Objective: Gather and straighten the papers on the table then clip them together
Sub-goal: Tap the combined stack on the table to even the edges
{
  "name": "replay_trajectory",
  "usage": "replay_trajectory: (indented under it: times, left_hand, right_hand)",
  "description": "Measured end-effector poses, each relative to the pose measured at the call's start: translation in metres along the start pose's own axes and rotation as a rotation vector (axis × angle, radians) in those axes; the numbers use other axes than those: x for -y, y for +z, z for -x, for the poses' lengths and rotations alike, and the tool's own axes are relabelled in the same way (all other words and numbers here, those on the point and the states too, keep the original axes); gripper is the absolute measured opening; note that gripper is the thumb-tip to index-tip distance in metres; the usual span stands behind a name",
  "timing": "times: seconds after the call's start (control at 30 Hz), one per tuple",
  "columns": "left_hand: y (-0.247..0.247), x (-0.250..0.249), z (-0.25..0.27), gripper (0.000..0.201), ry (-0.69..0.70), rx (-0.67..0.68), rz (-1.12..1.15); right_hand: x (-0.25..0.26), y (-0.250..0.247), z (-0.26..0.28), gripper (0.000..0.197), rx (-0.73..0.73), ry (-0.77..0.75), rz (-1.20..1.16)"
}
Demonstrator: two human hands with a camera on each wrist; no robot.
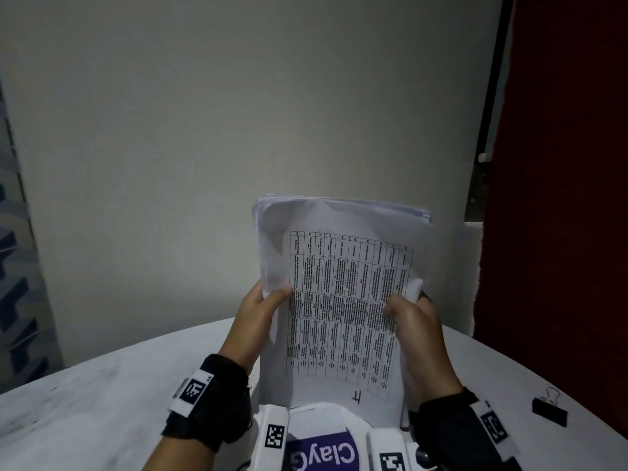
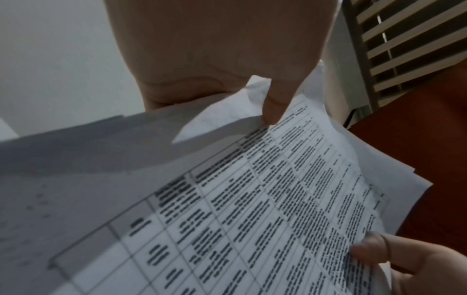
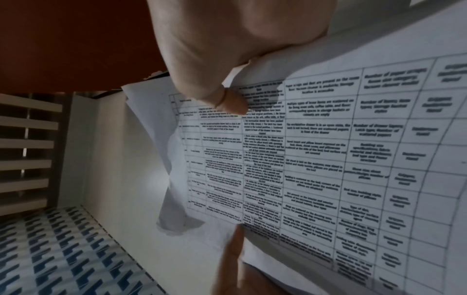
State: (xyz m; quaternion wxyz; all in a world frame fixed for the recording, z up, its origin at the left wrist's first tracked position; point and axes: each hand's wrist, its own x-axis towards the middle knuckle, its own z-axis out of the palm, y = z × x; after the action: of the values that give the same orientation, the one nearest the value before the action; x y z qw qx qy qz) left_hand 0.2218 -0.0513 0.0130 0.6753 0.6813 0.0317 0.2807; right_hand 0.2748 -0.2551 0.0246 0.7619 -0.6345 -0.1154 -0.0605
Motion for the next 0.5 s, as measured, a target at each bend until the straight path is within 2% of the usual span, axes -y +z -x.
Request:
replay_trajectory:
  times: [0.27,0.3,0.37,0.43,0.5]
  left_hand:
    - [-0.006,0.012,-0.004,0.042,-0.014,0.042,-0.034]
    - [-0.006,0.014,-0.004,0.043,-0.011,0.034,-0.030]
    - [-0.005,0.016,-0.003,0.046,0.000,0.020,-0.013]
    - [-0.002,0.015,-0.001,0.047,0.024,0.018,0.012]
    - [0.000,0.011,-0.001,0.045,0.060,0.001,0.039]
  right_hand:
    - [-0.008,-0.004,-0.006,0.025,-0.018,0.011,-0.012]
    - [-0.009,-0.004,-0.005,0.024,-0.020,0.003,-0.019]
    - [-0.008,-0.003,-0.003,0.006,-0.022,-0.033,-0.015]
    - [-0.008,-0.004,-0.002,0.020,-0.035,-0.069,-0.016]
    - [-0.007,-0.007,-0.002,0.022,-0.029,-0.116,-0.019]
